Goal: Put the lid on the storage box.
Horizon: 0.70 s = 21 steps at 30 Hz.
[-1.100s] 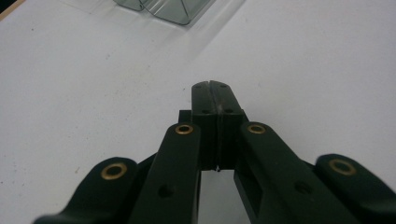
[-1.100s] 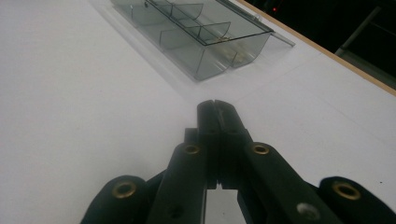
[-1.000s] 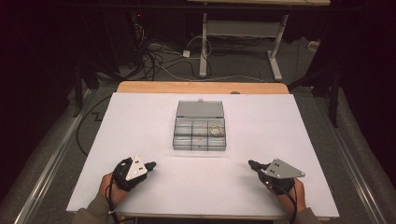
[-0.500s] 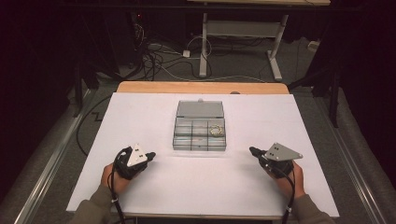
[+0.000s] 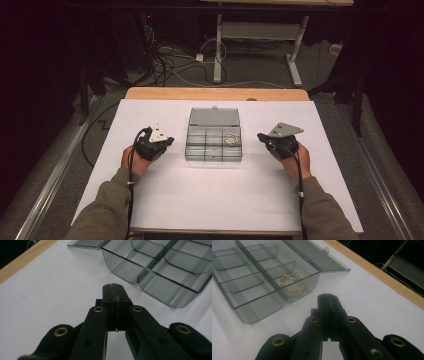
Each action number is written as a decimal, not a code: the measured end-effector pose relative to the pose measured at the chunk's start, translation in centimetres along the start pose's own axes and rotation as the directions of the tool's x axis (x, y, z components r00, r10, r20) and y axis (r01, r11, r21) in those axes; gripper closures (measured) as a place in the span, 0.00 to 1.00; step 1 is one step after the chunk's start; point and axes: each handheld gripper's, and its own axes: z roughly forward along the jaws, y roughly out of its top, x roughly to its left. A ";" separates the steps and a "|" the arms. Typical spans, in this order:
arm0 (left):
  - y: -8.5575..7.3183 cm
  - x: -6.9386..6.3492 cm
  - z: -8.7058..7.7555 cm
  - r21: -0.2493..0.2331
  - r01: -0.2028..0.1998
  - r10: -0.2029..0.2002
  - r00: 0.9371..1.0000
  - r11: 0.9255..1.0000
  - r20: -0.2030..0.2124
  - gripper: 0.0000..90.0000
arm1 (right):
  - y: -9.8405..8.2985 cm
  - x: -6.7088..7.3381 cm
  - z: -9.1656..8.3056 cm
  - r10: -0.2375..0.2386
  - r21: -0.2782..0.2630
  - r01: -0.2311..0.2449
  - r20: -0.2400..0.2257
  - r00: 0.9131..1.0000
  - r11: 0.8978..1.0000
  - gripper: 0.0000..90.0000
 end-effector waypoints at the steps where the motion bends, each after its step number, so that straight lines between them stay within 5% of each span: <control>1: 0.4 0.3 0.5 0.006 0.006 -0.006 1.000 1.000 0.000 0.96 | 0.3 -0.3 0.4 -0.001 0.014 0.000 0.001 1.000 1.000 1.00; 16: 3.5 3.7 6.6 0.063 0.115 -0.116 0.993 0.991 0.007 0.96 | 2.5 -2.7 7.7 0.081 0.135 -0.076 -0.033 0.996 0.988 1.00; 21: 3.8 4.3 8.3 0.099 0.171 -0.173 0.985 0.980 0.006 0.96 | 2.5 -3.3 10.0 0.083 0.202 -0.076 -0.024 0.996 0.976 1.00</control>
